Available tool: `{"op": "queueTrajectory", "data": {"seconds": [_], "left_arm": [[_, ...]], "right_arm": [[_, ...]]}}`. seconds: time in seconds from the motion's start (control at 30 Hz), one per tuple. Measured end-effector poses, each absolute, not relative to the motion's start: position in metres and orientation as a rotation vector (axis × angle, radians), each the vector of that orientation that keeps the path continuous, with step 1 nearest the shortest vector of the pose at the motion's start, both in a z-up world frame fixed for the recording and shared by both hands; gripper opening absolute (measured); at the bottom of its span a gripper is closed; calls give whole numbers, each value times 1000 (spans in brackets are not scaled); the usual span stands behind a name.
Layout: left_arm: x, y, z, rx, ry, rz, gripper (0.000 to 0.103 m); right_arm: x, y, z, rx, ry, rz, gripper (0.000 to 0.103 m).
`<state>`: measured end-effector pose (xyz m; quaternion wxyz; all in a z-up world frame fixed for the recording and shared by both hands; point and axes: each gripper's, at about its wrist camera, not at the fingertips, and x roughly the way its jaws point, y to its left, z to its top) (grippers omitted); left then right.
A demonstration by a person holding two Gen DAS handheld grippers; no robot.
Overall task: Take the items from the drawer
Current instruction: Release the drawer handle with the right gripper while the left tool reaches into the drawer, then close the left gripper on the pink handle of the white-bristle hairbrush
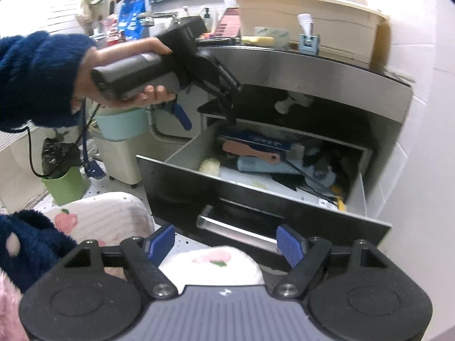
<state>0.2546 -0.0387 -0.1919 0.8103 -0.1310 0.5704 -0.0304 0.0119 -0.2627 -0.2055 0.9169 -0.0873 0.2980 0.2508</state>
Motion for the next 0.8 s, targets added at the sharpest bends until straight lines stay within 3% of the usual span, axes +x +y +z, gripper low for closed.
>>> {"op": "queueTrajectory", "data": {"seconds": [0.17, 0.37, 0.5, 0.8], "left_arm": [[278, -44, -234, -335, 1345, 12, 56], [301, -37, -273, -382, 1404, 167, 42], [311, -36, -292, -358, 1441, 233, 38], [327, -37, -313, -270, 1449, 348, 41]], "right_arm": [[1, -274, -211, -109, 605, 496, 78], [-6, -282, -218, -77, 611, 489, 78], [-7, -287, -221, -53, 619, 478, 78], [-5, -287, -222, -32, 609, 478, 78]]}}
